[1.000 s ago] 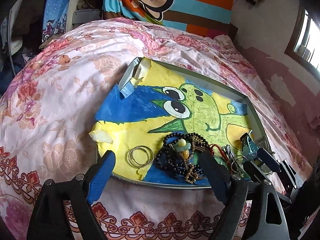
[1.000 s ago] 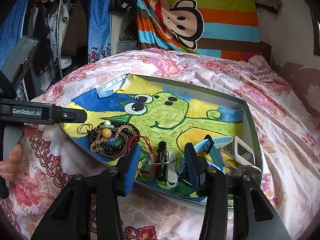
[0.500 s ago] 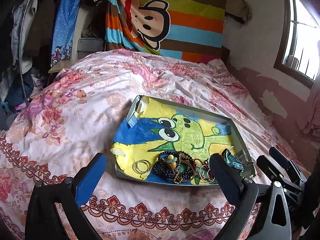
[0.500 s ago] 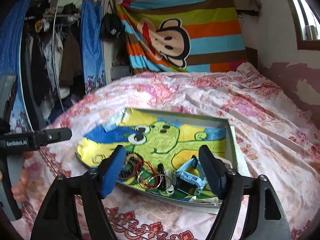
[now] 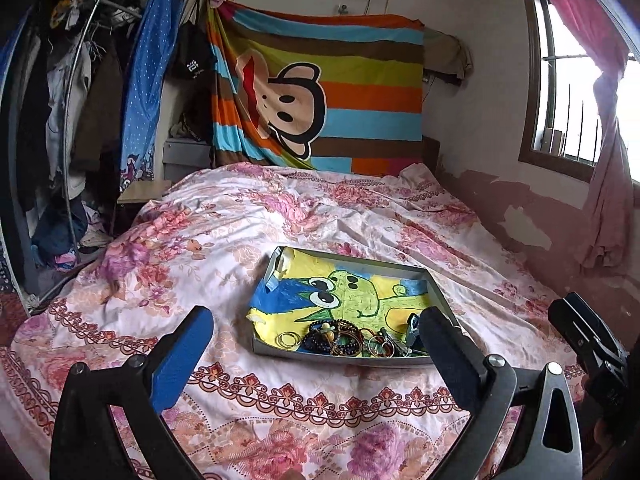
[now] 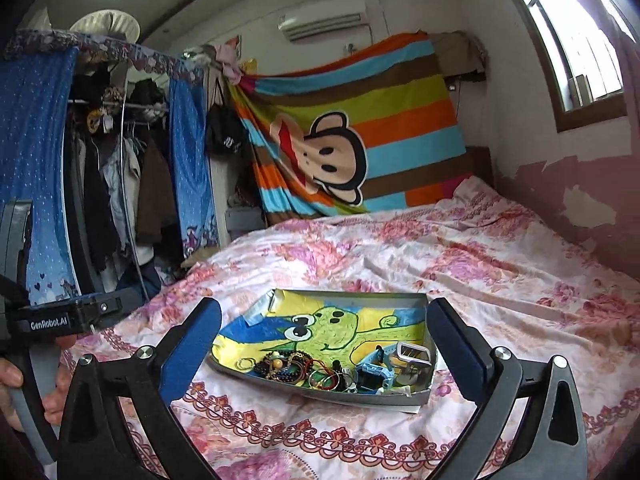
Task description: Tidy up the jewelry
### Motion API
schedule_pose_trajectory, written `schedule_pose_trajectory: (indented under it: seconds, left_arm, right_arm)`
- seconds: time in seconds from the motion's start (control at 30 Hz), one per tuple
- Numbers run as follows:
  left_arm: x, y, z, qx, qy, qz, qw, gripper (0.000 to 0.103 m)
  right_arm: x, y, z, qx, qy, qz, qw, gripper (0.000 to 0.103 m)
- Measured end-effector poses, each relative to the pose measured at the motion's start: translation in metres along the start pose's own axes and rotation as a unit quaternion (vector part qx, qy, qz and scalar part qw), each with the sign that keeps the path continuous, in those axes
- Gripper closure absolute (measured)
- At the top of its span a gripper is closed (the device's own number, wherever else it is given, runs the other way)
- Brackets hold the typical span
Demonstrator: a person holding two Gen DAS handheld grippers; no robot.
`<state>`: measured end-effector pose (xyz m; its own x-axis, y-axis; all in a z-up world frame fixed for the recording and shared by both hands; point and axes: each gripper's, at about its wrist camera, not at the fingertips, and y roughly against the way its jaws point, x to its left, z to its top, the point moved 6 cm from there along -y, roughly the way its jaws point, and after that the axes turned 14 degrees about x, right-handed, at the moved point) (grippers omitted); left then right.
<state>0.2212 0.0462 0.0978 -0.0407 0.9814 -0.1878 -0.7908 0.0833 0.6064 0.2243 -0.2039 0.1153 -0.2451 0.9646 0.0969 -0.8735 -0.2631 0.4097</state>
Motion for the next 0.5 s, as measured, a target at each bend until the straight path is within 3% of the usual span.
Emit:
schedule_pose_trajectory:
  seconds: [0.5]
  left_arm:
    - [-0.004,0.079,-0.067,-0.066,-0.060,0.057,0.9944,0.000]
  right_arm:
    - [0.025,0.101,-0.055,-0.039,0.017,-0.028,0.999,0.002]
